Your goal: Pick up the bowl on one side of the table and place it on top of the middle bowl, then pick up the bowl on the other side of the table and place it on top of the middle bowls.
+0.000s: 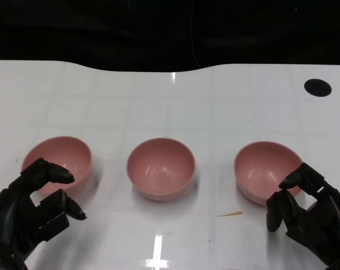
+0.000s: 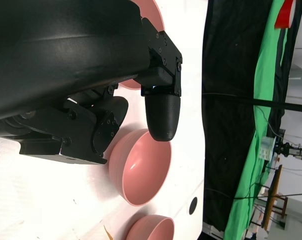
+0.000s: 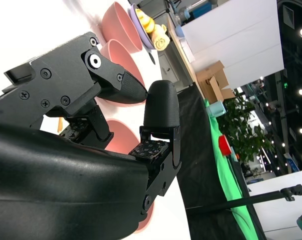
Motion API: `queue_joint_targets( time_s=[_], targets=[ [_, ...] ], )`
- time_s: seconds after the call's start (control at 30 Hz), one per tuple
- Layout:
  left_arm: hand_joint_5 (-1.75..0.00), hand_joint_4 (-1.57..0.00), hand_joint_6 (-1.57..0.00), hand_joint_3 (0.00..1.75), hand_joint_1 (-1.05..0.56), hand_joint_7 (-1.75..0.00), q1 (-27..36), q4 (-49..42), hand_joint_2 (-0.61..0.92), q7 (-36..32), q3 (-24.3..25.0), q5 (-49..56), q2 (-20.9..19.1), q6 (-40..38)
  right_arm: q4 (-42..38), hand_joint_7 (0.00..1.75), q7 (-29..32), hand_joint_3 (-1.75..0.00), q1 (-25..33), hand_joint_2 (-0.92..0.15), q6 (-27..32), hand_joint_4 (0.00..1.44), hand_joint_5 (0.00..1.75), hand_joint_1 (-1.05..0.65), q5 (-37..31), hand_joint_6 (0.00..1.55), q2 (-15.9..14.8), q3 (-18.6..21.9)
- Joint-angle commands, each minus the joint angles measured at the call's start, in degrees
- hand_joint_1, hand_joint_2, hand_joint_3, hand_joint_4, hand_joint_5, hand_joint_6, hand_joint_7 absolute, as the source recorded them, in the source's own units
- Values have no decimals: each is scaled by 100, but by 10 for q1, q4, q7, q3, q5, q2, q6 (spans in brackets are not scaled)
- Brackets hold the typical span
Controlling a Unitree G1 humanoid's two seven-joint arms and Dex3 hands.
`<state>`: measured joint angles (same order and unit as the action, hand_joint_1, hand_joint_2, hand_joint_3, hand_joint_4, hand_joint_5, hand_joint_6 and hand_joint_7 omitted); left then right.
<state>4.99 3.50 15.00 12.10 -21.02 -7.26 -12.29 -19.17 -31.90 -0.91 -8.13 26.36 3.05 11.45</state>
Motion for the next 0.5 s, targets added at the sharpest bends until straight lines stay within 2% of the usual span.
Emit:
queue_joint_targets(
  time_s=[0.03, 0.5],
  targets=[
    [-175, -62, -42, 113, 23, -175, 1, 6, 92, -1, 4, 1, -9, -4, 4, 161, 0, -105, 2, -57, -7, 95, 175, -6, 0, 72, -4, 1],
    [-175, -62, -42, 112, 24, -175, 5, 12, 92, -1, 3, 2, -6, -1, 10, 162, 0, -105, 8, -57, -3, 95, 175, -7, 4, 71, -3, 1]
  ],
)
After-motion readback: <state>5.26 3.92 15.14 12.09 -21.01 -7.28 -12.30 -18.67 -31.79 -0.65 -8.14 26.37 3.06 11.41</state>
